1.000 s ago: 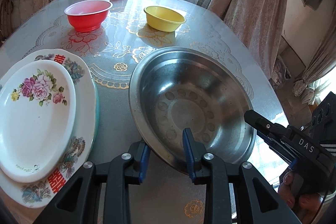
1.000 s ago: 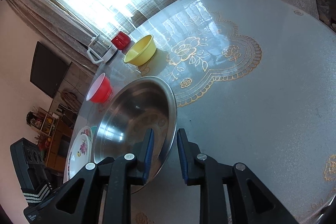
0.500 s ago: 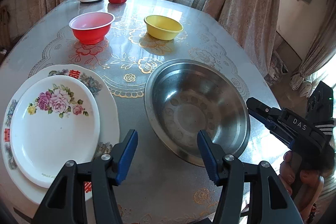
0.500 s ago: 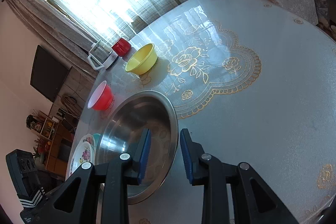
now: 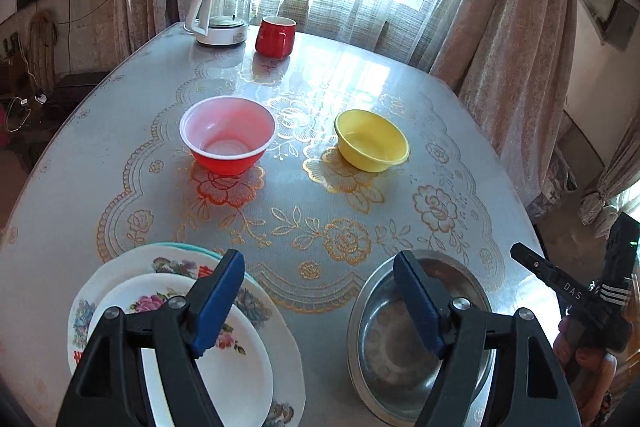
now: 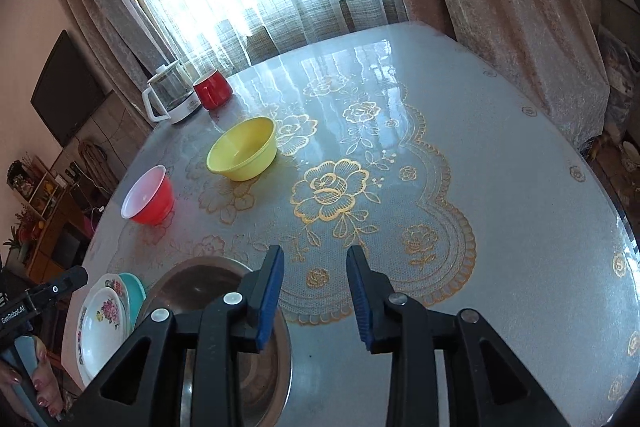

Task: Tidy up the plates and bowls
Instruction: 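Move the right tool to the yellow bowl, then grasp the rim of the yellow bowl with the right tool and lift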

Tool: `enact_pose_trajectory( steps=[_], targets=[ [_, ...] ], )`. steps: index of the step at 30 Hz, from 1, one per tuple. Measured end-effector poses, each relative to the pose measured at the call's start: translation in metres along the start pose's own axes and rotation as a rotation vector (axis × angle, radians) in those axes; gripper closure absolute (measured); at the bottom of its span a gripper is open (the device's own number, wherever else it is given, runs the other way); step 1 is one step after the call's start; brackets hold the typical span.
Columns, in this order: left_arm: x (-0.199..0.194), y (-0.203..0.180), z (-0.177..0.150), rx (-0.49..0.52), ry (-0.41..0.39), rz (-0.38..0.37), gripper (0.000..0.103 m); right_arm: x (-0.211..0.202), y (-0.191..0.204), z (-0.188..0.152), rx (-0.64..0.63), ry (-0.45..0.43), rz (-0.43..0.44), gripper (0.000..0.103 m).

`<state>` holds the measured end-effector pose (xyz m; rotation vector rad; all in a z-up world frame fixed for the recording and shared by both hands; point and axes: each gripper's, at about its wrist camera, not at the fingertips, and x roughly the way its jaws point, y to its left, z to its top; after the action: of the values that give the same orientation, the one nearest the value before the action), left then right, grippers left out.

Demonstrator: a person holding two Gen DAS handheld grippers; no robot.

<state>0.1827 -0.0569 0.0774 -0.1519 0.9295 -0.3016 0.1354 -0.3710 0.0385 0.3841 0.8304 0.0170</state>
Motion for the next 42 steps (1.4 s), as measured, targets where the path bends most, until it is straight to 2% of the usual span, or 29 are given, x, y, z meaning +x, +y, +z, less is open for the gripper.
enact_pose_trajectory(
  steps=[6, 13, 17, 19, 22, 27, 32, 36, 38, 40, 42],
  targets=[
    [0.034, -0.005, 0.04, -0.027, 0.018, 0.049, 0.019, 0.033, 0.011, 0.044, -0.063, 0.045, 0.012, 0.07],
    [0.096, -0.018, 0.072, -0.033, 0.107, 0.102, 0.019, 0.081, 0.022, 0.088, -0.074, 0.114, 0.058, 0.067],
    [0.129, -0.024, 0.089, -0.024, 0.121, 0.135, 0.019, 0.114, 0.023, 0.113, -0.021, 0.174, 0.084, 0.067],
    [0.145, -0.026, 0.096, -0.024, 0.14, 0.125, 0.019, 0.133, 0.026, 0.123, -0.01, 0.201, 0.103, 0.067],
    [0.166, -0.027, 0.102, -0.037, 0.176, 0.121, 0.019, 0.159, 0.03, 0.134, -0.003, 0.241, 0.103, 0.067],
    [0.195, -0.031, 0.112, -0.049, 0.212, 0.125, 0.024, 0.197, 0.025, 0.142, 0.088, 0.313, 0.161, 0.067],
    [0.216, -0.037, 0.113, -0.037, 0.248, 0.106, 0.038, 0.225, 0.031, 0.143, 0.112, 0.359, 0.175, 0.067],
    [0.222, -0.044, 0.112, -0.015, 0.248, 0.088, 0.056, 0.238, 0.035, 0.14, 0.11, 0.394, 0.194, 0.081],
    [0.227, -0.05, 0.112, 0.019, 0.243, 0.084, 0.071, 0.241, 0.037, 0.136, 0.092, 0.406, 0.185, 0.086],
    [0.231, -0.057, 0.111, 0.056, 0.254, 0.075, 0.082, 0.242, 0.039, 0.134, 0.083, 0.412, 0.174, 0.091],
    [0.228, -0.062, 0.109, 0.087, 0.234, 0.095, 0.083, 0.238, 0.04, 0.134, 0.075, 0.405, 0.166, 0.092]
  ],
)
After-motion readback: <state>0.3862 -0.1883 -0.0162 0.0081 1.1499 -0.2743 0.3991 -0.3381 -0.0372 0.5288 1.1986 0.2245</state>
